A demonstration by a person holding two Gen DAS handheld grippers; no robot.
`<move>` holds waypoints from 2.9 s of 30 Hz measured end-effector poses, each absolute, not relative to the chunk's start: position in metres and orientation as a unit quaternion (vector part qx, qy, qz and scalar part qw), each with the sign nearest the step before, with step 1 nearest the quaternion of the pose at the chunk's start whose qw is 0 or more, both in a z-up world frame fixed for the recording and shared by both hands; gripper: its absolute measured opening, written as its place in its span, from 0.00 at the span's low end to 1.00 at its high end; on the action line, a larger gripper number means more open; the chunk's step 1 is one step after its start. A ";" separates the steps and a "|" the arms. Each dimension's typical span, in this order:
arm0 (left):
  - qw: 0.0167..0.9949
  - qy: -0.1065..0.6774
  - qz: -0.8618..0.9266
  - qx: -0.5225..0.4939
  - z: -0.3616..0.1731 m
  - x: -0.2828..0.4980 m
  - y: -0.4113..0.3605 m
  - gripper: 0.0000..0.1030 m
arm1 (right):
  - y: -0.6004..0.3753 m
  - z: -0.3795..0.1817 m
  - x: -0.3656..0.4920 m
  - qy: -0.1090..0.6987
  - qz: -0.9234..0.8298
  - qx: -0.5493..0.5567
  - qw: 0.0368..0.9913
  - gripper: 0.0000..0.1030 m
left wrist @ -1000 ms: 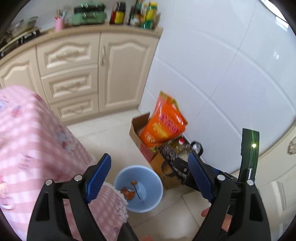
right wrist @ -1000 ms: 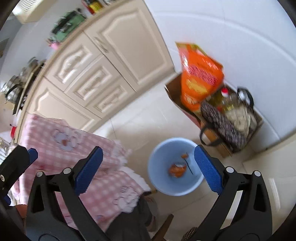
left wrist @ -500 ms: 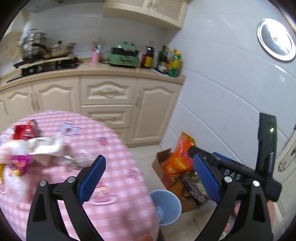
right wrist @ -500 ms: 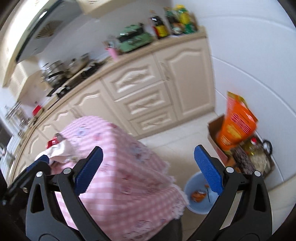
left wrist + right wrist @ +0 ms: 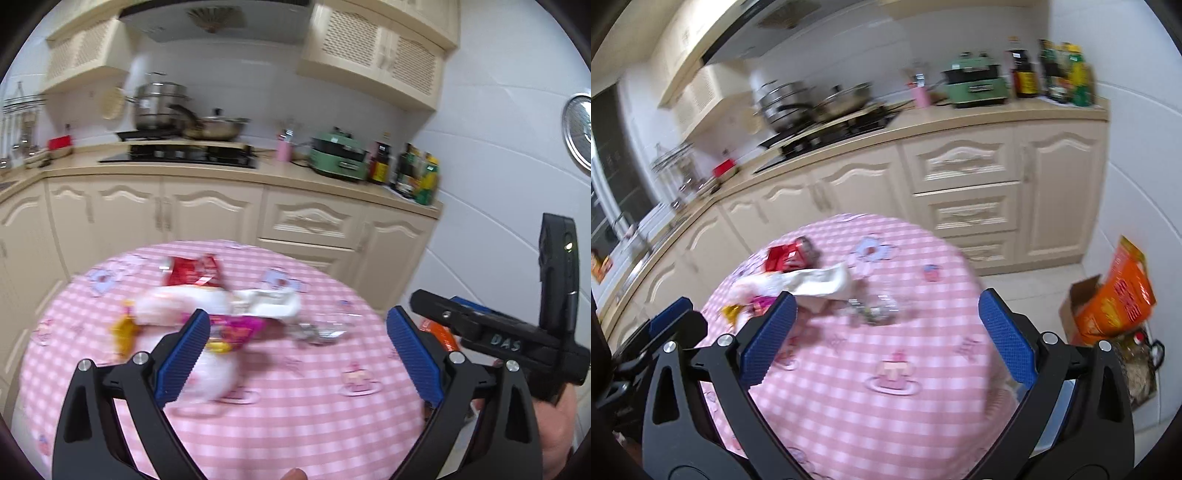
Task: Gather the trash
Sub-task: 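Move both tools back to the trash on the table, then grasp the yellow wrapped item with left tool while right tool grasps the pink snack wrapper, then carry both held items over the blue bin and release them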
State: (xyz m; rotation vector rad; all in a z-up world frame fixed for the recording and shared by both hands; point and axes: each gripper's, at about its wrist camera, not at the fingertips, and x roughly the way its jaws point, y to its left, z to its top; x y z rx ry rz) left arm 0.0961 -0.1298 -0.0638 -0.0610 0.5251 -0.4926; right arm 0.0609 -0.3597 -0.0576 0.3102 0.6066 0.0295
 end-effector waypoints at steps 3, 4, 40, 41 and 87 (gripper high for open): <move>0.944 0.255 -0.205 -0.026 -0.071 0.102 -0.097 0.92 | -0.337 -0.055 0.069 0.299 0.034 0.133 0.944 0.94; 0.945 0.258 -0.198 -0.027 -0.073 0.105 -0.090 0.92 | -0.328 -0.055 0.073 0.301 0.039 0.124 0.945 0.94; 0.892 0.430 -0.138 0.033 -0.184 0.272 -0.007 0.22 | -0.223 -0.122 0.171 0.393 0.157 0.102 0.900 0.41; 0.892 0.429 -0.137 0.029 -0.184 0.271 -0.005 0.18 | -0.225 -0.121 0.170 0.391 0.159 0.103 0.901 0.40; 0.867 0.321 -0.378 0.046 -0.099 0.061 -0.296 0.16 | -0.558 -0.097 -0.048 0.247 -0.070 0.281 0.925 0.39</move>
